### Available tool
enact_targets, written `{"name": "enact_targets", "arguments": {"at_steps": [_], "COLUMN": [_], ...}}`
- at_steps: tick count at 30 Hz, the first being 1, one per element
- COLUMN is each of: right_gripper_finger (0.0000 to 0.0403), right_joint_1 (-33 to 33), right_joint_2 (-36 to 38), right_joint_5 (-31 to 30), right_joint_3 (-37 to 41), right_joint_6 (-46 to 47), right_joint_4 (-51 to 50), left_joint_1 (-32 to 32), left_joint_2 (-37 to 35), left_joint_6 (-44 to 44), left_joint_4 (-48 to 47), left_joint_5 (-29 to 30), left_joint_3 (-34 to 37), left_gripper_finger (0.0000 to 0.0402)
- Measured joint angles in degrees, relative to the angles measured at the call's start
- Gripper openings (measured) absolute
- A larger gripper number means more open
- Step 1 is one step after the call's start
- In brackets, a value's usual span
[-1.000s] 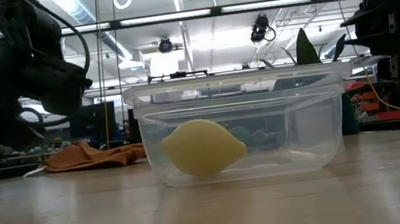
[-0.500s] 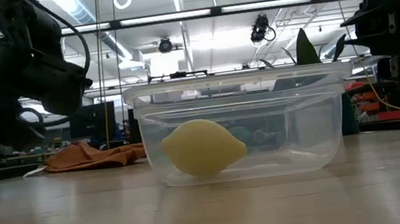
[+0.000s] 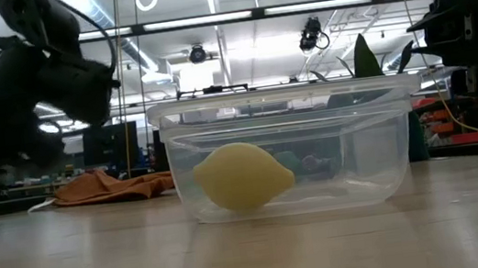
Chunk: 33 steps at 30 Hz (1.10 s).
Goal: Pick and placing Produce into tupperware
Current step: Put the tomato into the transparent bin
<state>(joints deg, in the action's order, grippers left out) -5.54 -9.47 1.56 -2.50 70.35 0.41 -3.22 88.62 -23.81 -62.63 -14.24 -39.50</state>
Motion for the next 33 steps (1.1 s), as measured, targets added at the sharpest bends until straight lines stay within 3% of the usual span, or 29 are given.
{"name": "enact_targets", "arguments": {"at_steps": [9,20,27,33], "right_gripper_finger": [0.0068,0.0068,0.0068,0.0068], "right_joint_1": [0.0,0.0,0.0,0.0], "right_joint_2": [0.0,0.0,0.0,0.02], "right_joint_5": [0.0,0.31,1.87,3.67], "right_joint_3": [0.0,0.0,0.0,0.0], "right_joint_6": [-0.35,-0.5,-0.05,-0.01], "right_joint_4": [-0.01,0.01,0.01,0.03], "left_joint_1": [0.0,0.02,0.02,0.0], "left_joint_2": [0.0,0.0,0.0,0.0], "left_joint_6": [-0.85,-1.12,-2.57,-4.57], "left_joint_4": [0.02,2.98,13.82,26.77], "left_joint_5": [0.75,6.63,7.14,7.14], "left_joint_3": [-11.29,-28.69,-36.22,-38.06], "left_gripper_finger": [0.0282,0.0268,0.027,0.0266]}}
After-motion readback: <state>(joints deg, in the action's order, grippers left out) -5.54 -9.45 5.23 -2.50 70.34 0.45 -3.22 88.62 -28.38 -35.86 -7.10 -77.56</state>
